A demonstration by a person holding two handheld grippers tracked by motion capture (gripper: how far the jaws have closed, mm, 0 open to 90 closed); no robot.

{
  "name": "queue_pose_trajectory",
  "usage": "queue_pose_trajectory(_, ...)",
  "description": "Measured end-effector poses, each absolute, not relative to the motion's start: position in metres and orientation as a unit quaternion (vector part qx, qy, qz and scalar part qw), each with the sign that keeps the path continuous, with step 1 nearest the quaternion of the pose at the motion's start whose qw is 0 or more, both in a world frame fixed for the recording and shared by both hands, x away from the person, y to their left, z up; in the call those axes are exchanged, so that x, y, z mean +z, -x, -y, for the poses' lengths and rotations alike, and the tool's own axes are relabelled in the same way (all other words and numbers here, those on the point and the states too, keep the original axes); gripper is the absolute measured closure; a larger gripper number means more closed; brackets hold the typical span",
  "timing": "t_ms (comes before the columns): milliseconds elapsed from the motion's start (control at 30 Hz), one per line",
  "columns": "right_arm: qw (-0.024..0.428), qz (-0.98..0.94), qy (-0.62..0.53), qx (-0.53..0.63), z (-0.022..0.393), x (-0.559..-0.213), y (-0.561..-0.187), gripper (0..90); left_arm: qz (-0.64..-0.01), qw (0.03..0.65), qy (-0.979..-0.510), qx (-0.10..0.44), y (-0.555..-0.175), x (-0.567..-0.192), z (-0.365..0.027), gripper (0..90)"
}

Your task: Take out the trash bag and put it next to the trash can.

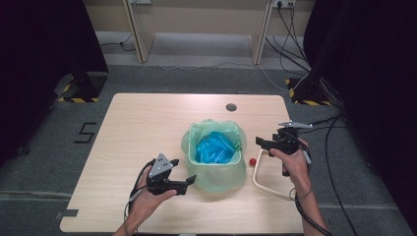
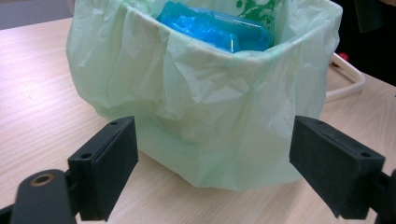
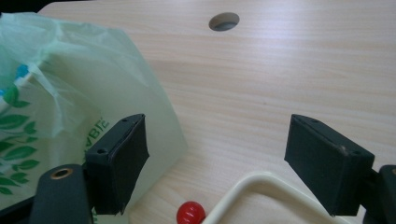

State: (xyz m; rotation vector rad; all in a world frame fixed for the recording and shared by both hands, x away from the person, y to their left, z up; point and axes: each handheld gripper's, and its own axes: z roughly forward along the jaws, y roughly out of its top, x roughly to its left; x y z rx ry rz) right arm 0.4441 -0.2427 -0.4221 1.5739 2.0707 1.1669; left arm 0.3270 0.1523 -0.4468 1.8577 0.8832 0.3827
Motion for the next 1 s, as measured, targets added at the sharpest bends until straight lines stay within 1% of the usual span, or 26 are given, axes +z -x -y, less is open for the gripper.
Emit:
queue_pose_trajectory(400, 0.14, -0.719, -0.539, 0.417, 0.233, -0.413, -0.449, 21.6, -0.358, 0.496, -0.772, 0.175, -0.332, -0.443, -0.142, 14.9)
queue_pose_trajectory(467, 0.138, -0.718, -0.538, 0.42, 0.231, -0.41, -0.449, 21.6, -0.359, 0.493, -0.771, 0.185, -0.333, -0.442, -0.141, 15.0)
queue_pose_trajectory(667, 0.146, -0.723, -0.524, 0.426, 0.222, -0.397, -0.453, 21.7, -0.357, 0.492, -0.771, 0.188, -0.336, -0.442, -0.136, 15.2)
queue_pose_trajectory(800, 0.147, -0.734, -0.509, 0.424, 0.209, -0.388, -0.456, 21.8, -0.354, 0.494, -0.77, 0.193, -0.336, -0.442, -0.134, 20.5)
queue_pose_trajectory(900, 0.146, -0.742, -0.498, 0.426, 0.198, -0.383, -0.458, 21.8, -0.349, 0.496, -0.77, 0.197, -0.334, -0.44, -0.134, 27.6)
queue_pose_trajectory(1000, 0.141, -0.749, -0.488, 0.426, 0.186, -0.379, -0.463, 21.8, -0.348, 0.494, -0.772, 0.195, -0.334, -0.438, -0.134, 30.9)
